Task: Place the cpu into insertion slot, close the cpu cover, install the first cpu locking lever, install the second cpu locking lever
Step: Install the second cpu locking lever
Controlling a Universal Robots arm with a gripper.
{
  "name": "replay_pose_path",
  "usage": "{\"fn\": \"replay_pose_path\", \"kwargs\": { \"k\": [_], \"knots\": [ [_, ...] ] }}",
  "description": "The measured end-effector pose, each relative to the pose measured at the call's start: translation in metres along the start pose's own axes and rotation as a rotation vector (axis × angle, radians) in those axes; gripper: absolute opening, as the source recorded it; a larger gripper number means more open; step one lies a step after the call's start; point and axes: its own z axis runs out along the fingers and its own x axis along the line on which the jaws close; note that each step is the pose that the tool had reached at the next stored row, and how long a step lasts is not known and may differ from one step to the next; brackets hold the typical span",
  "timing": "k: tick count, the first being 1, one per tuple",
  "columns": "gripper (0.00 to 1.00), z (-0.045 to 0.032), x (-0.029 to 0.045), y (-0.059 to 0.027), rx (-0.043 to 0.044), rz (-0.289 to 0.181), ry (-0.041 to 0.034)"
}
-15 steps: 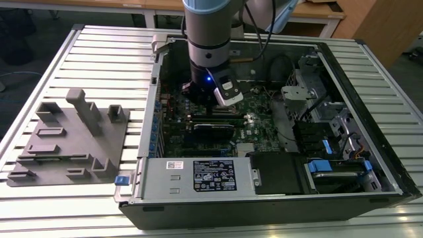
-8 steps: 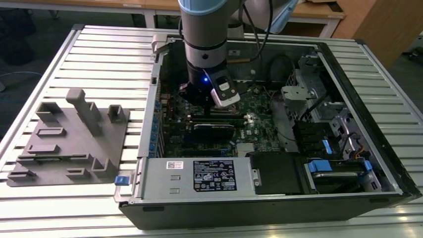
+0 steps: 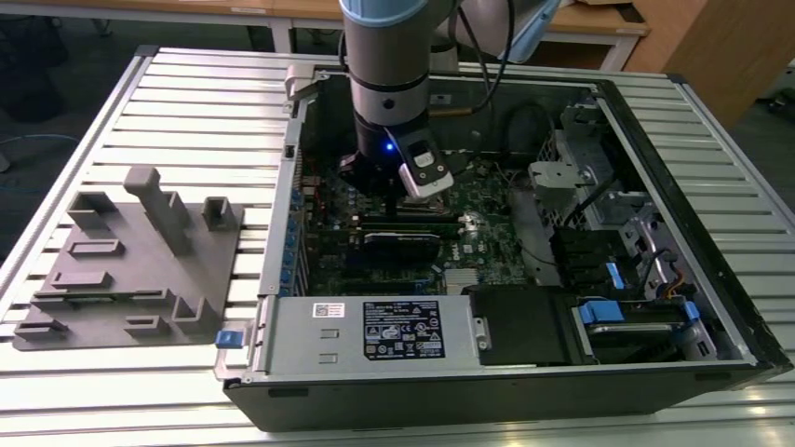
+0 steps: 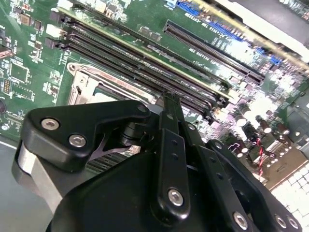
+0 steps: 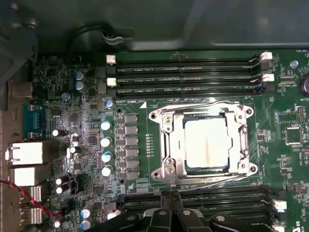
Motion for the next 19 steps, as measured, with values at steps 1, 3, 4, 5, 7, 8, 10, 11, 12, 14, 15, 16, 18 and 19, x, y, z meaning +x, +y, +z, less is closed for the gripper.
{"fn": "replay_pose_path", "kwargs": {
  "k": [1, 3, 4, 5, 7, 8, 10, 11, 12, 14, 15, 16, 18, 19],
  "knots": [
    [0.11, 0.0001, -0.0003, 0.0013, 0.0002, 0.000, 0.0000],
    [0.11, 0.0005, -0.0003, 0.0037, 0.0002, 0.000, 0.0001],
    [0.11, 0.0008, -0.0003, 0.0044, 0.0002, 0.000, 0.0001],
    [0.11, 0.0013, -0.0002, 0.0051, 0.0002, 0.000, 0.0001],
    [0.11, 0.0027, -0.0001, 0.0060, -0.0003, 0.000, -0.0001],
    [0.11, 0.0035, 0.0000, 0.0061, -0.0003, 0.000, 0.0000],
    [0.11, 0.0057, 0.0002, 0.0060, -0.0010, 0.000, 0.0001],
    [0.11, 0.0070, 0.0004, 0.0059, -0.0018, 0.000, 0.0002],
    [0.11, 0.0082, 0.0005, 0.0058, -0.0030, 0.001, 0.0002],
    [0.11, 0.0102, 0.0007, 0.0056, -0.0068, 0.002, 0.0005],
    [0.11, 0.0110, 0.0007, 0.0056, -0.0092, 0.003, 0.0006],
    [0.11, 0.0118, 0.0008, 0.0055, -0.0116, 0.004, 0.0007],
    [0.11, 0.0128, 0.0009, 0.0060, -0.0162, 0.006, 0.0009],
    [0.11, 0.0129, 0.0010, 0.0064, -0.0189, 0.006, 0.0010]
  ]
}}
